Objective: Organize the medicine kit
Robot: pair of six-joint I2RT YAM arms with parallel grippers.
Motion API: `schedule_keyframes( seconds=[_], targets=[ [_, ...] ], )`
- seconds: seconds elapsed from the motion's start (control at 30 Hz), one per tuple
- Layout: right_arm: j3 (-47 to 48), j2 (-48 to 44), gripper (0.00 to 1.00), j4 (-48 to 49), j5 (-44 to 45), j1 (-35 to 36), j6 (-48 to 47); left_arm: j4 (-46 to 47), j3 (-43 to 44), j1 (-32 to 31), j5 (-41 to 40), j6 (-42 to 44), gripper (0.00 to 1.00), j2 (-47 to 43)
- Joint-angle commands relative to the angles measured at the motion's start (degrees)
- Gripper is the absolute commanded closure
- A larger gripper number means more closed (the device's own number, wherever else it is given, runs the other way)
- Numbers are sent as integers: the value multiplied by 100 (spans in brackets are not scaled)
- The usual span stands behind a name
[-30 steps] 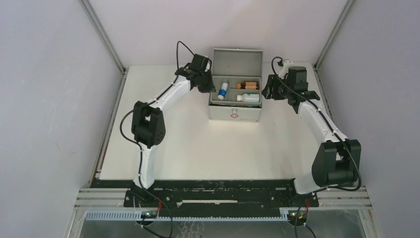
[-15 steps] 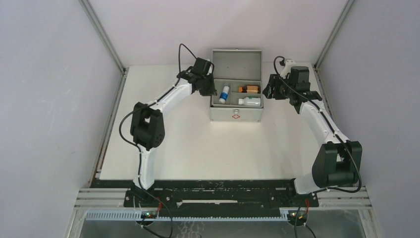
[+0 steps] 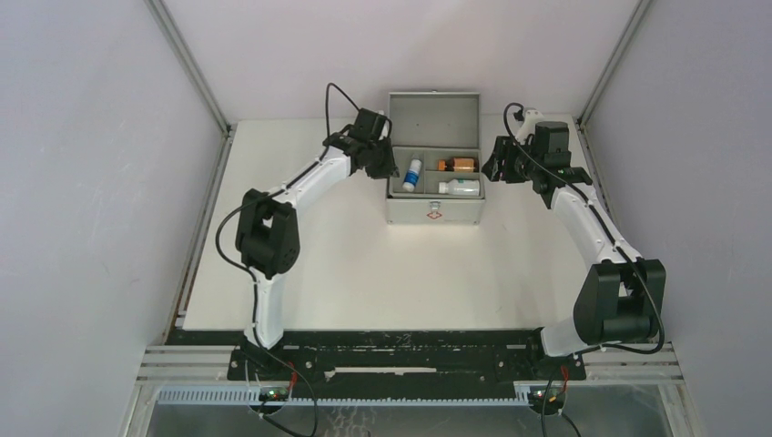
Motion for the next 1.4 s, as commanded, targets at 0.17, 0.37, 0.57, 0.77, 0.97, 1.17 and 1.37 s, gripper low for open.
schedule_keyframes(
  seconds=[0.17,0.37,0.57,0.77,0.97,1.17,1.37],
  targets=[
    [21,-144,46,167,-137,-31,-35,457,-187,32,515,-98,70,-777],
    [18,-109,41,116,-179,-27,-91,460,-329,75,566,52,62,-965],
    [25,-36,39,125,-253,-32,-118,478,-431,122,612,135,57,-966],
    [17,-19,39,109,-258,-27,-146,403,-321,122,557,360,53,-911],
    [19,179,31,121,-291,-31,-158,319,-214,358,404,867,41,-894],
    [122,550,18,133,-490,-29,-49,359,-137,574,940,1088,25,-682],
    [236,887,6,53,-891,-30,-17,531,-103,728,1881,976,16,-266]
  ],
)
